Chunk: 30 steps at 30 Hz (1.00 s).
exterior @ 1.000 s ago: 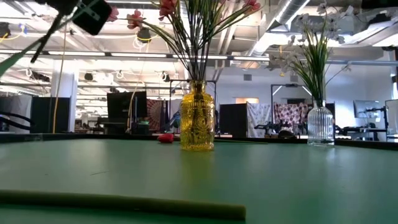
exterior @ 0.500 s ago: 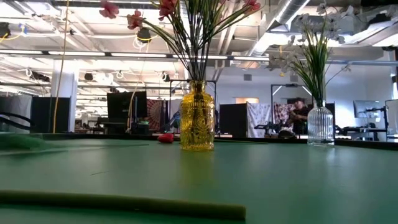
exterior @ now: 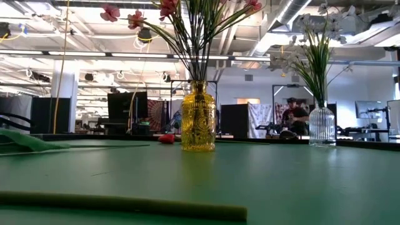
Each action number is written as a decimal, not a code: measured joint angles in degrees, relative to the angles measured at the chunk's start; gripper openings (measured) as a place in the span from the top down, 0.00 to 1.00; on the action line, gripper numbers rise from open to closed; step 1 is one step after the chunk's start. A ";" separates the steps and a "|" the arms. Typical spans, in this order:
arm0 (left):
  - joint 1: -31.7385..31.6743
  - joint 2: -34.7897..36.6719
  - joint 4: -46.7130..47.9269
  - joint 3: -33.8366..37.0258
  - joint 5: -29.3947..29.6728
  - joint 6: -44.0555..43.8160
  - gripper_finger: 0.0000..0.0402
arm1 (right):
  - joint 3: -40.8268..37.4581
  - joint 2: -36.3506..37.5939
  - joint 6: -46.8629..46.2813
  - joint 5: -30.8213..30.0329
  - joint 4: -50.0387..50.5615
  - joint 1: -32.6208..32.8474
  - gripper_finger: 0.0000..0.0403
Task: Sort flowers into vase by color
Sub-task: Put the white flowers into the top transparent vase
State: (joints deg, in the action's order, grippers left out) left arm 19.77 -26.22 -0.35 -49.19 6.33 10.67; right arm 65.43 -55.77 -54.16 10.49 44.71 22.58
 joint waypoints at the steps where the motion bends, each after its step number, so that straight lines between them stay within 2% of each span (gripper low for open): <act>1: 0.00 -0.60 -0.84 0.00 2.67 1.40 1.00 | 0.00 0.00 1.39 -0.24 -2.29 -0.24 0.40; 5: -0.74 -4.70 -5.01 0.04 14.07 8.65 1.00 | 0.00 0.00 7.96 -1.39 -11.87 -2.38 0.41; 6: -1.61 -6.09 -6.71 0.07 15.43 10.86 1.00 | 0.00 0.00 9.98 -1.56 -14.56 -3.22 0.42; 8: -4.40 -8.63 -11.64 -0.06 14.52 14.55 1.00 | 0.00 0.00 14.05 -1.56 -19.91 -5.11 0.43; 12: -13.17 -13.11 -14.82 -4.93 3.09 13.94 1.00 | 0.00 0.00 23.61 -1.48 -31.15 -8.70 0.45; 16: -24.60 -20.10 -9.79 -12.23 -10.15 6.93 1.00 | 0.04 -0.26 35.42 0.72 -42.38 -12.35 0.46; 18: -29.63 -24.03 -7.10 -15.39 -17.34 4.74 1.00 | 0.09 -0.39 38.43 2.15 -45.40 -13.83 0.46; 21: -35.26 -27.96 -5.15 -19.69 -26.15 1.39 1.00 | 0.09 -0.41 39.24 3.58 -44.94 -15.10 0.46; 25: -40.79 -29.46 -0.26 -23.63 -31.29 -0.64 1.00 | 0.04 -0.16 39.31 4.47 -41.84 -15.66 0.46; 30: -44.17 -29.80 1.56 -23.69 -37.79 -3.06 1.00 | 0.02 -0.15 39.24 4.54 -38.39 -15.64 0.46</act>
State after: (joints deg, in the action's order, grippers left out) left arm -24.41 -56.03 1.21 -72.88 -31.46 7.61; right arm 65.45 -55.92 -14.92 15.03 6.32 6.94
